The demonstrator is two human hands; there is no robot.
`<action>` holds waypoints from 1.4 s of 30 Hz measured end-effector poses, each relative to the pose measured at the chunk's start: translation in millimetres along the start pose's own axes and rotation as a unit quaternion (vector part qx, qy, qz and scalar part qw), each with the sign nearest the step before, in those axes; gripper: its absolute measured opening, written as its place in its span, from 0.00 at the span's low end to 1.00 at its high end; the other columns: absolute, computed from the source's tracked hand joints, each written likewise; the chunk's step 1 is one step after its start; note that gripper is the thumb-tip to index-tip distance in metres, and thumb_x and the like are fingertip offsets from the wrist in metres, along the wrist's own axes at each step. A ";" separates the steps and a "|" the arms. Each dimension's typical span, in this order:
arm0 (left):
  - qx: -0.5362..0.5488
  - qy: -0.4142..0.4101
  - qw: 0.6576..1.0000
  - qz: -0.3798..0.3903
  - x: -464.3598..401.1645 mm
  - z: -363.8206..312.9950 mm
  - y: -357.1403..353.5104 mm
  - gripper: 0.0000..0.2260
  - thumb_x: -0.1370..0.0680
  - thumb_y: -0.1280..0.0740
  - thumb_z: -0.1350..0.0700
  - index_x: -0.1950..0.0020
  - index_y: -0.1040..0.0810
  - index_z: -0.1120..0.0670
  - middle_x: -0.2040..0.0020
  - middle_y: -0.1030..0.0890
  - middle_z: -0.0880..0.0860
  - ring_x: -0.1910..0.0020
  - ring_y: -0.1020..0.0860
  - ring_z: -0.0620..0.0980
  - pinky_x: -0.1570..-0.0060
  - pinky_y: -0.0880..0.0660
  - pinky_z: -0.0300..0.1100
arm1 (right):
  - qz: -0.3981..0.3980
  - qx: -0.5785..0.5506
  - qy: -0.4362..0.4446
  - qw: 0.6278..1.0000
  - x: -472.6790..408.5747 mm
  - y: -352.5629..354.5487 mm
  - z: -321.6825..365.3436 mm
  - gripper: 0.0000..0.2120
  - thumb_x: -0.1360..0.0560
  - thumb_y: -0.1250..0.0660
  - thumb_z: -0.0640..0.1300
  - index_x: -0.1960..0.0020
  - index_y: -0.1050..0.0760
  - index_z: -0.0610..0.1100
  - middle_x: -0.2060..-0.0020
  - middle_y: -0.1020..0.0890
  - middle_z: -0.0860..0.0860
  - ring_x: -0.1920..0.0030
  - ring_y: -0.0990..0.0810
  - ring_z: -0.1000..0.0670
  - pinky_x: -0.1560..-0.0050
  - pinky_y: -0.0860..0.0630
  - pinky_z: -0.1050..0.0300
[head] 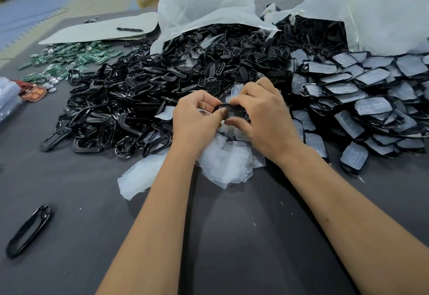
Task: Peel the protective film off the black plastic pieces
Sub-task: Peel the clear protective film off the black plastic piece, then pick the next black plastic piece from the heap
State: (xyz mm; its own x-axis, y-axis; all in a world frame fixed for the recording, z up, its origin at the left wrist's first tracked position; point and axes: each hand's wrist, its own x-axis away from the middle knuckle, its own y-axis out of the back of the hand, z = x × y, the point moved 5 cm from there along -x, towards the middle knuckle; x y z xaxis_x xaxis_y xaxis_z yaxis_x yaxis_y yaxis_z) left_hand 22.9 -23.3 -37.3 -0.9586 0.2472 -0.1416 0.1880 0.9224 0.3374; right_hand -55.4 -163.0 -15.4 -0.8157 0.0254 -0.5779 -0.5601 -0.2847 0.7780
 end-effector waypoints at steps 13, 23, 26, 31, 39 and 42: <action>-0.085 -0.148 0.982 -0.075 0.4 -76.6 -60.4 0.09 0.27 0.21 0.57 0.53 0.19 0.54 0.59 0.18 0.49 0.62 0.21 0.48 0.54 0.22 0.45 | -0.011 0.097 -0.101 0.990 -12.8 66.7 -49.2 0.20 0.25 0.24 0.56 0.39 0.16 0.45 0.49 0.20 0.47 0.39 0.29 0.44 0.40 0.26 0.47; -0.075 -0.176 0.978 0.089 -1.0 -116.0 -158.9 0.14 0.22 0.35 0.64 0.39 0.17 0.54 0.47 0.15 0.51 0.46 0.19 0.48 0.46 0.24 0.38 | 0.063 0.176 -0.268 0.945 -4.2 124.2 -139.2 0.20 0.28 0.23 0.62 0.43 0.15 0.49 0.45 0.17 0.44 0.37 0.26 0.40 0.36 0.32 0.50; -0.078 -0.194 0.973 0.103 4.6 -117.7 -161.8 0.16 0.21 0.34 0.63 0.34 0.18 0.55 0.41 0.15 0.52 0.38 0.21 0.50 0.36 0.24 0.43 | 0.066 0.148 -0.292 0.943 -1.9 129.3 -141.6 0.20 0.29 0.21 0.60 0.44 0.14 0.48 0.46 0.16 0.44 0.40 0.23 0.41 0.37 0.28 0.50; -0.067 -0.197 0.976 0.063 10.9 -112.8 -140.4 0.14 0.20 0.32 0.61 0.36 0.16 0.55 0.44 0.14 0.51 0.42 0.19 0.51 0.39 0.23 0.44 | 0.038 0.087 -0.308 0.947 -2.0 135.5 -128.8 0.23 0.32 0.18 0.56 0.43 0.14 0.45 0.45 0.14 0.45 0.41 0.18 0.45 0.39 0.24 0.53; -0.232 -0.149 0.960 -0.055 6.3 -68.5 -54.0 0.14 0.26 0.34 0.65 0.46 0.13 0.57 0.49 0.15 0.58 0.45 0.21 0.59 0.44 0.26 0.50 | 0.054 0.016 -0.166 0.985 -37.5 60.9 -45.5 0.06 0.25 0.24 0.46 0.49 0.13 0.47 0.54 0.14 0.49 0.50 0.16 0.47 0.45 0.19 0.50; -0.330 -0.102 0.936 -0.061 -1.4 -42.4 -19.7 0.16 0.24 0.37 0.65 0.40 0.15 0.57 0.41 0.17 0.59 0.38 0.25 0.62 0.37 0.30 0.52 | 0.120 0.060 -0.134 0.982 -46.4 18.5 -28.0 0.07 0.23 0.29 0.39 0.46 0.15 0.43 0.48 0.15 0.46 0.45 0.18 0.45 0.46 0.19 0.49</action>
State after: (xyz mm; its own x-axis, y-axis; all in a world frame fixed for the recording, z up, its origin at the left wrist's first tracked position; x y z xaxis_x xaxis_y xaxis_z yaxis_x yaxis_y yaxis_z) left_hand 11.5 -54.4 -4.3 -0.8910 0.2649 -0.3688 -0.1587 0.5795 0.7994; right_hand -23.8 -196.3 18.9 -0.9258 0.2272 -0.3021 -0.3476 -0.1977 0.9165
